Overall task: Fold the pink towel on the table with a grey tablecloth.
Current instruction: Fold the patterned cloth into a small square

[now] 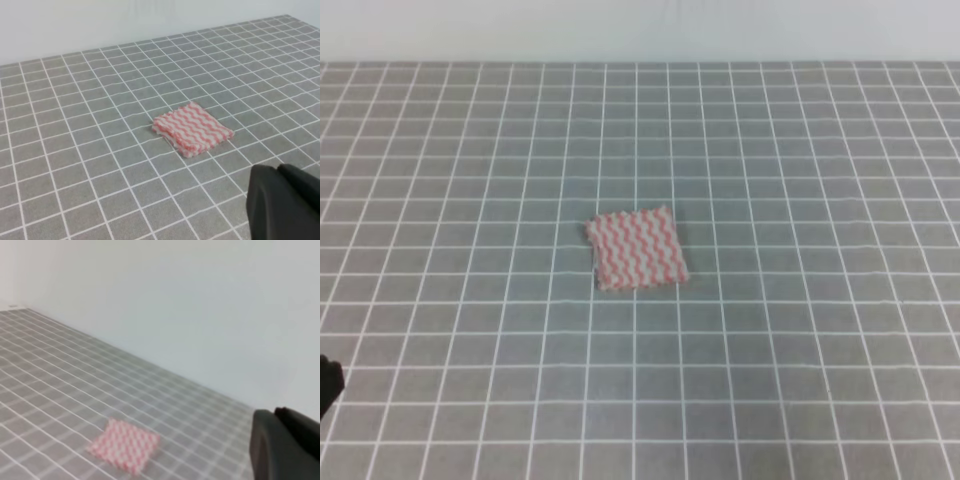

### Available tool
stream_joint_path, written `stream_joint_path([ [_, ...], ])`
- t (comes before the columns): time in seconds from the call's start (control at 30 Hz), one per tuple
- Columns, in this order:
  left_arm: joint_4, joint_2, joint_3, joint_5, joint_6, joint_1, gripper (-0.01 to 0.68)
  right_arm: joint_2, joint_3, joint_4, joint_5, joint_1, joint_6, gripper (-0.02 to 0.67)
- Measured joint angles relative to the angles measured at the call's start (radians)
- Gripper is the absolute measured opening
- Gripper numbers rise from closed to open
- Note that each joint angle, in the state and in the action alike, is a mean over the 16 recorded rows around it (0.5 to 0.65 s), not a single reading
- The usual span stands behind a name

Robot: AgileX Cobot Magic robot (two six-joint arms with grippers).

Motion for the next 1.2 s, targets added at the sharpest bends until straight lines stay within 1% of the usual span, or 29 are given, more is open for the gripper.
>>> stream_joint_path([
  [0.13,0.001,0.001,0.000,0.000,0.000,0.000,-0.002,-0.016,0.008,-0.044,0.058,-0.098,0.085,-0.017],
  [0.27,0.002,-0.001,0.000,0.001,0.000,0.000,-0.002,-0.035,0.009,-0.067,0.140,-0.230,0.138,-0.017],
  [0.43,0.004,-0.001,0.000,0.002,0.000,0.000,-0.002,-0.057,0.009,-0.072,0.233,-0.399,0.165,-0.017],
  [0.57,0.005,-0.003,0.000,0.005,-0.001,0.000,-0.003,-0.069,0.013,-0.071,0.272,-0.486,0.171,-0.017],
  [0.73,0.005,-0.005,0.000,0.006,-0.001,0.000,-0.003,-0.072,0.030,-0.074,0.271,-0.536,0.196,-0.017],
  [0.9,0.006,-0.004,0.000,0.007,-0.001,0.000,-0.003,-0.082,0.063,-0.089,0.246,-0.543,0.248,-0.017],
  [1.07,0.006,-0.003,0.000,0.007,-0.001,0.000,-0.003,-0.109,0.130,-0.142,0.197,-0.543,0.342,-0.017],
  [1.2,0.007,-0.004,0.000,0.008,-0.001,0.000,-0.003,-0.147,0.214,-0.188,0.107,-0.543,0.434,-0.017],
])
